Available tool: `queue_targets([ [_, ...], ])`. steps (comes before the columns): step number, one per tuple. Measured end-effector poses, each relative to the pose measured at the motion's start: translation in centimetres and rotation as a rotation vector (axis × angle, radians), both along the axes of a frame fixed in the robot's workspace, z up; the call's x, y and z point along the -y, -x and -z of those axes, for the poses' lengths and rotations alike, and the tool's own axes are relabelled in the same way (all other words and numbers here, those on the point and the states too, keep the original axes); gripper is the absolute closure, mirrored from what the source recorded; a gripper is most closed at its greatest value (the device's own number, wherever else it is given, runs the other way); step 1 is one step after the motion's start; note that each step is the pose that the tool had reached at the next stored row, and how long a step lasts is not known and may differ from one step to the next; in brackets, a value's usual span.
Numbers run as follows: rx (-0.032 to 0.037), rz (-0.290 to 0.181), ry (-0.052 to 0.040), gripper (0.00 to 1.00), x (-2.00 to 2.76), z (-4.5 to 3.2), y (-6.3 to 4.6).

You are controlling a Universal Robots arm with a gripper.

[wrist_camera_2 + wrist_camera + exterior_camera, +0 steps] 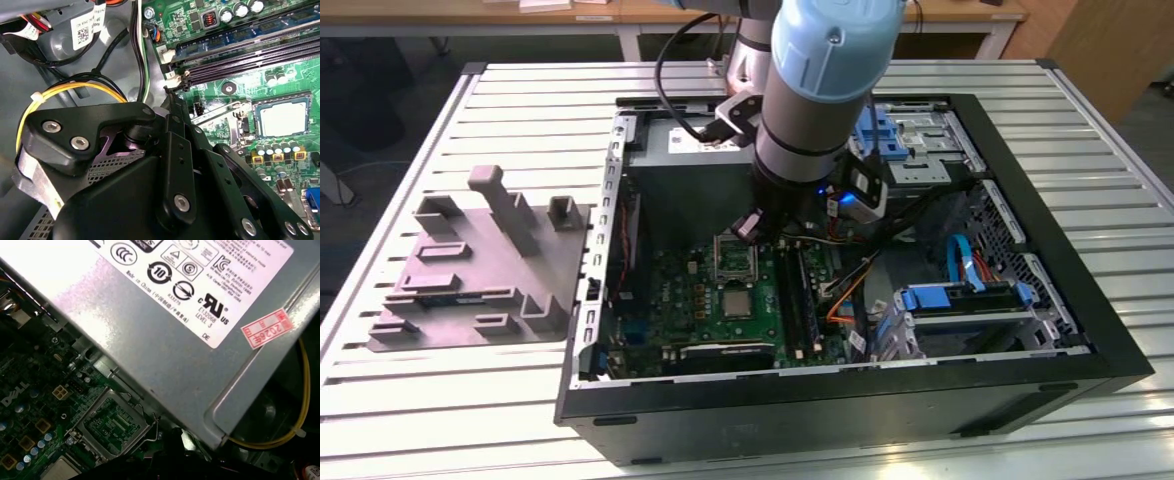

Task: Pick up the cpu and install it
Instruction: 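Close the cpu cover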

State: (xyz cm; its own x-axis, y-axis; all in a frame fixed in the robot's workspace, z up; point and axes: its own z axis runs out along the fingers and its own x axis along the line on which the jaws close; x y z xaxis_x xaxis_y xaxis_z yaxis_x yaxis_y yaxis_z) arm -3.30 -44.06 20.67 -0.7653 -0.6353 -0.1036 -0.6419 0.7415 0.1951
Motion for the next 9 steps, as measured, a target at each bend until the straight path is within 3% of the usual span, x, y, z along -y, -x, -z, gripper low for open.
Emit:
queue_targets([
  [9,0.0000,0.000,-0.0016,0.89,-0.03,0.08,0.01],
])
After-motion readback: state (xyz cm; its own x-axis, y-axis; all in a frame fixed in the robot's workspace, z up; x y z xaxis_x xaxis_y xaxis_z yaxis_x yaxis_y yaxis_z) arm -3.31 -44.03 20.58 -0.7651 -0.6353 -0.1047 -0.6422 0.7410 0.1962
